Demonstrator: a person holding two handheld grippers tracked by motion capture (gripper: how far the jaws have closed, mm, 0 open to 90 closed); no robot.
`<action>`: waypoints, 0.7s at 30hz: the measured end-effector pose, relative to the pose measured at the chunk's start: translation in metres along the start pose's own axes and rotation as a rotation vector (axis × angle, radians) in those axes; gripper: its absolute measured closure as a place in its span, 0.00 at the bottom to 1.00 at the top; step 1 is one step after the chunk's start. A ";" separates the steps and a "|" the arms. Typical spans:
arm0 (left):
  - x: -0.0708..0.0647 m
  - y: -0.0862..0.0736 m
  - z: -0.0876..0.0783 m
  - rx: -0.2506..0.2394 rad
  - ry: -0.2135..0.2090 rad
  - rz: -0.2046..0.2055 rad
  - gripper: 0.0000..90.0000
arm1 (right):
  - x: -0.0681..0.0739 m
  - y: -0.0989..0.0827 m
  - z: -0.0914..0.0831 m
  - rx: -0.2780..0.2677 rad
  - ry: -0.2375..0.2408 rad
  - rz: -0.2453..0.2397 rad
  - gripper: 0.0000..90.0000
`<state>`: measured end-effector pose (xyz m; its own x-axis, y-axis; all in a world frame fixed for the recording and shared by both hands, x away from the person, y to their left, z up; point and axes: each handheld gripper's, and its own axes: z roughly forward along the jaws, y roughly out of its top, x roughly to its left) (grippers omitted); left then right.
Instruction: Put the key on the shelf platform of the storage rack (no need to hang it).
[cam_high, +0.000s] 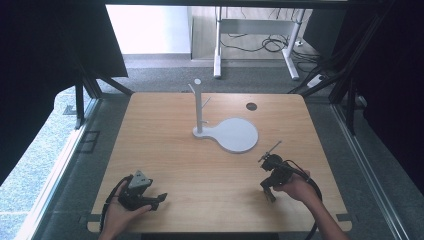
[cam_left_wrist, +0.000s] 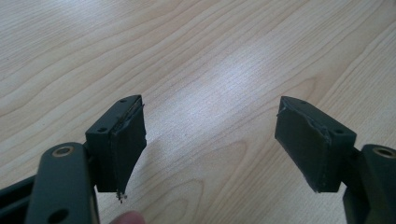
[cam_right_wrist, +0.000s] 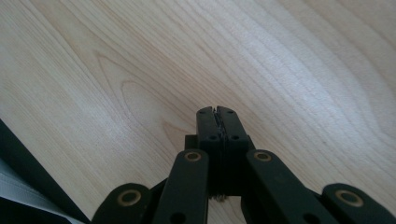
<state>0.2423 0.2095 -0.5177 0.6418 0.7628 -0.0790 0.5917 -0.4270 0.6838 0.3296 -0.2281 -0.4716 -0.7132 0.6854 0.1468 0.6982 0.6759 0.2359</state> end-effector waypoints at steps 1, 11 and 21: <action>0.000 0.000 0.000 0.000 0.000 0.000 0.28 | 0.000 0.000 -0.002 -0.002 -0.001 0.003 1.00; 0.000 0.000 0.000 0.000 0.000 0.000 0.28 | -0.007 -0.003 -0.024 -0.047 -0.020 0.013 1.00; 0.000 0.000 0.001 0.003 0.000 0.001 0.28 | -0.010 -0.002 -0.035 -0.067 -0.028 0.018 1.00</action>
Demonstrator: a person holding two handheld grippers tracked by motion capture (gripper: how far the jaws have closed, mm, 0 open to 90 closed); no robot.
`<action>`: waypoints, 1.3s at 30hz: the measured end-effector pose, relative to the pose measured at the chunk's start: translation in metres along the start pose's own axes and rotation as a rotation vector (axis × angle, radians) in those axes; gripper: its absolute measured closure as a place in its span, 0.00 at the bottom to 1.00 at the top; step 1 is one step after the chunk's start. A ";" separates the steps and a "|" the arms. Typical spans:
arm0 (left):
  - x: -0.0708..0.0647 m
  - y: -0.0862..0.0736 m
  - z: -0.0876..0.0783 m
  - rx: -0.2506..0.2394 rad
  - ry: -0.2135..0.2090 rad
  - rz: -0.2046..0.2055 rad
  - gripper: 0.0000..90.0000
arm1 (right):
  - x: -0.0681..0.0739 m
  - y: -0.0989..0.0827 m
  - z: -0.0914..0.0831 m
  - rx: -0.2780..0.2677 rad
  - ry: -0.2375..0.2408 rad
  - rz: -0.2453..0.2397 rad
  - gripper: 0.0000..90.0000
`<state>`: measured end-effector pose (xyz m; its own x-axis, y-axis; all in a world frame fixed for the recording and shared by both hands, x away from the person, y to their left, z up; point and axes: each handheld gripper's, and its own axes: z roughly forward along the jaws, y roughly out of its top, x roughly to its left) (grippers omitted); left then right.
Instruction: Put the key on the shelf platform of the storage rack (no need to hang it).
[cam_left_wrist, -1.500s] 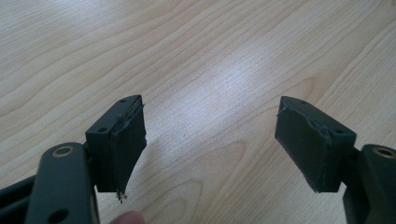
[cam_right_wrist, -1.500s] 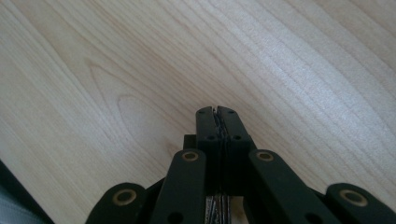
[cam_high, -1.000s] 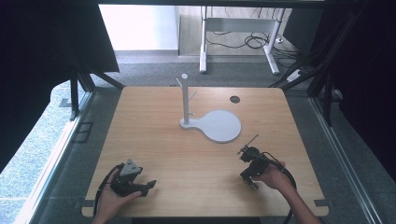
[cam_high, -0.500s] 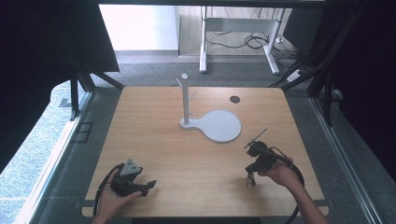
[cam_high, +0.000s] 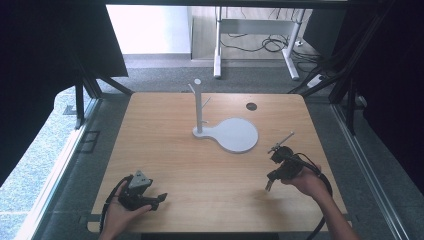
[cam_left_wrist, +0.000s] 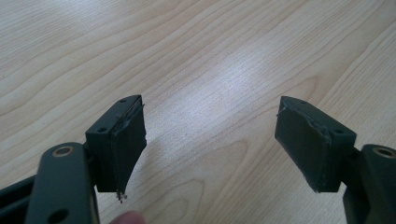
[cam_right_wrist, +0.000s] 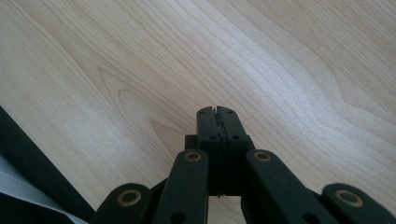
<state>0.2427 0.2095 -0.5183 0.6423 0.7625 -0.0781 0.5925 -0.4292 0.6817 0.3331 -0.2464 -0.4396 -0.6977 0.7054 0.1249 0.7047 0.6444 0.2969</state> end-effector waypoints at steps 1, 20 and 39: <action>0.000 0.000 0.000 -0.001 0.000 0.000 0.28 | 0.000 0.000 -0.001 0.000 -0.001 0.002 1.00; 0.000 0.000 0.001 0.001 0.000 -0.001 0.28 | -0.006 0.014 -0.015 -0.019 -0.012 0.001 1.00; 0.000 -0.001 0.001 0.003 0.001 -0.002 0.28 | -0.010 0.031 -0.022 -0.024 -0.019 0.007 1.00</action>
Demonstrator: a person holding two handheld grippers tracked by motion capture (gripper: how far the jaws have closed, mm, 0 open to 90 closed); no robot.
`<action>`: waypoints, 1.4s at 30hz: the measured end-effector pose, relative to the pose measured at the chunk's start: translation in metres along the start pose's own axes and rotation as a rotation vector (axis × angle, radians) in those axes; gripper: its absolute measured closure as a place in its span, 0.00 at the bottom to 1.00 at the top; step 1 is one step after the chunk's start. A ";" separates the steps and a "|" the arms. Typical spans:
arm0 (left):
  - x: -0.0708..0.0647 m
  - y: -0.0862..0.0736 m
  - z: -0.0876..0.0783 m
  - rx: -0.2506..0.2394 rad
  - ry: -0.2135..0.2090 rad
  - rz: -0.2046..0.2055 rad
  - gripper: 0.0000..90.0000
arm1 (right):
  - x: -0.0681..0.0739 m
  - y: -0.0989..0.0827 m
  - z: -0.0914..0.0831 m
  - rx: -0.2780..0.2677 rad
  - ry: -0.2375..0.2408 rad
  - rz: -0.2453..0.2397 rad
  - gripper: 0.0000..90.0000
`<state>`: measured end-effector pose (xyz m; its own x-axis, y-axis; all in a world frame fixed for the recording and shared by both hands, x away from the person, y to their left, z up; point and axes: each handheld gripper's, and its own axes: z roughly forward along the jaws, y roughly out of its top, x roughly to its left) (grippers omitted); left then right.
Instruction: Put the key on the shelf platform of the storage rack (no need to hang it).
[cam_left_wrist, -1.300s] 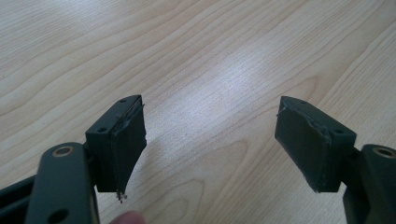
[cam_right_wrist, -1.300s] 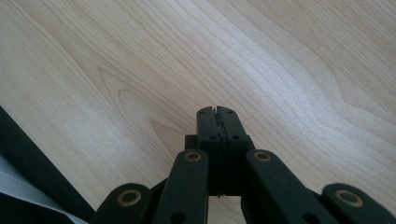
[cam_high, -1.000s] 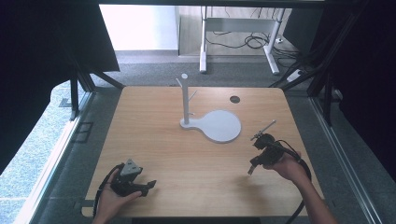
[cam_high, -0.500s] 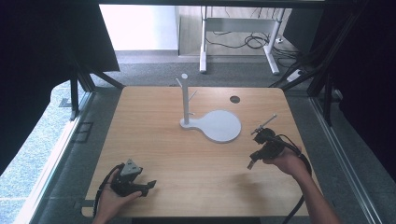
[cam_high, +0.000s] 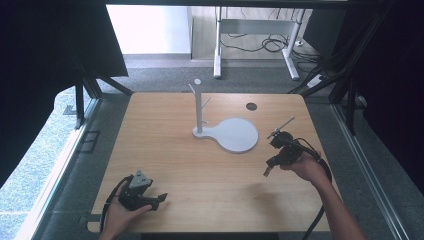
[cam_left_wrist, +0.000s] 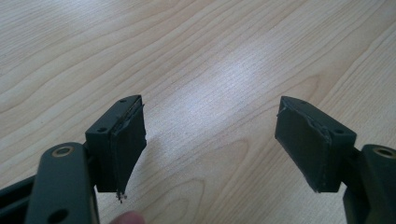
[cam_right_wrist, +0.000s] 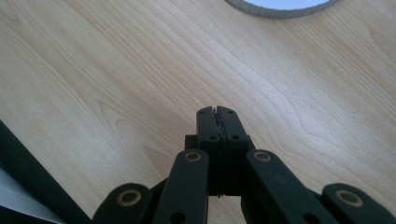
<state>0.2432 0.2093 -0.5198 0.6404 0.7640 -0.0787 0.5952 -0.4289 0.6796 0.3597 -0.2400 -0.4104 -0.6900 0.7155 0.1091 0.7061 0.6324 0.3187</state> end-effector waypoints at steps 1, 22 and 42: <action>0.000 0.000 0.000 0.000 0.000 0.000 0.28 | 0.000 0.001 0.000 0.001 -0.001 0.000 1.00; 0.001 0.000 0.001 0.001 -0.002 0.001 0.28 | -0.006 0.023 -0.004 -0.011 -0.002 0.001 1.00; 0.001 0.000 0.000 -0.002 0.000 -0.003 0.28 | -0.009 0.047 -0.006 -0.017 -0.007 0.009 1.00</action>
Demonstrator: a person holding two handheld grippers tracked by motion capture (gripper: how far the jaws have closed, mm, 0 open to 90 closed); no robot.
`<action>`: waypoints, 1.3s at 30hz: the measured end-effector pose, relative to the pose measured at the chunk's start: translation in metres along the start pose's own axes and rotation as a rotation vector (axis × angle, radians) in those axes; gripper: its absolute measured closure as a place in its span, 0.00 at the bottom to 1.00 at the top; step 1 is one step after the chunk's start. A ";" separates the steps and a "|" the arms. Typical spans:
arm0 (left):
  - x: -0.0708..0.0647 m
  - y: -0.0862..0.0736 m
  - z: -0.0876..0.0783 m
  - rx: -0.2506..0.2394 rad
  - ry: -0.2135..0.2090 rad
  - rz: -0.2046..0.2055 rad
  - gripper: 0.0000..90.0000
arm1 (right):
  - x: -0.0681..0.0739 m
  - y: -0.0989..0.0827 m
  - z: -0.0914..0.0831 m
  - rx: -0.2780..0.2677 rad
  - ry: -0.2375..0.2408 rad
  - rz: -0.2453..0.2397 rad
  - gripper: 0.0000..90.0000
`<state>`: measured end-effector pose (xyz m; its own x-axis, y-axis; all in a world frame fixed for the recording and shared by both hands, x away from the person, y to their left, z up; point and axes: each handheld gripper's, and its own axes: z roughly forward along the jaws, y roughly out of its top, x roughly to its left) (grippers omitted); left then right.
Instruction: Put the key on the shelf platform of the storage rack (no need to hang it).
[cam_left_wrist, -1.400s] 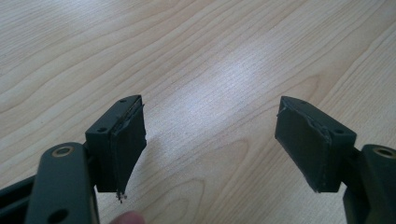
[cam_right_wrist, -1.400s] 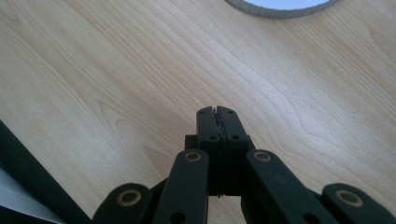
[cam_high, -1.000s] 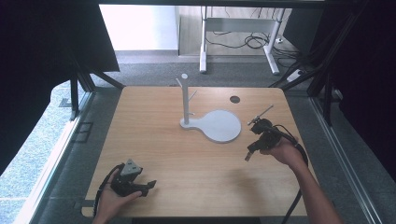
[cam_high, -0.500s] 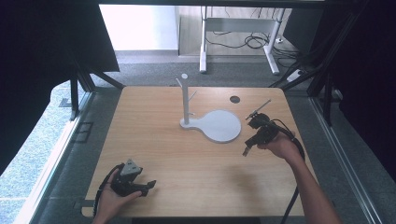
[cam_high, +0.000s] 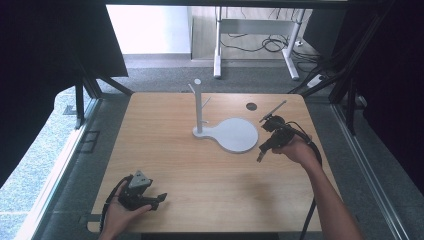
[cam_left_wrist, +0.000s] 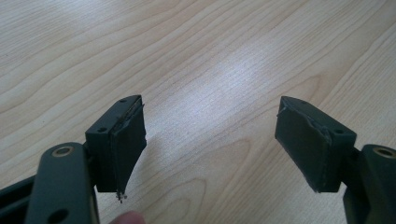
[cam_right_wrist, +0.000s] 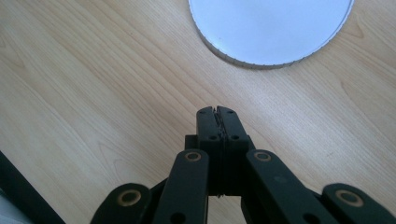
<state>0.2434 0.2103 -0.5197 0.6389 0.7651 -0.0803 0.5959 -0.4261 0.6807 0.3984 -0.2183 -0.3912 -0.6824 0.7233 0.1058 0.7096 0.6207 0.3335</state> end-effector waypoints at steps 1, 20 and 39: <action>0.000 0.000 0.000 -0.001 0.001 0.000 0.28 | 0.000 0.001 0.000 0.000 0.001 -0.001 1.00; 0.000 0.000 0.000 0.001 -0.001 -0.002 0.28 | -0.002 0.022 0.007 0.012 -0.021 0.003 1.00; 0.002 0.000 -0.002 -0.006 -0.001 -0.004 0.28 | 0.000 0.046 0.008 0.006 -0.014 -0.001 1.00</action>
<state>0.2435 0.2124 -0.5187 0.6367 0.7666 -0.0834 0.5956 -0.4202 0.6846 0.4329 -0.1872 -0.3835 -0.6808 0.7267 0.0919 0.7098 0.6235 0.3278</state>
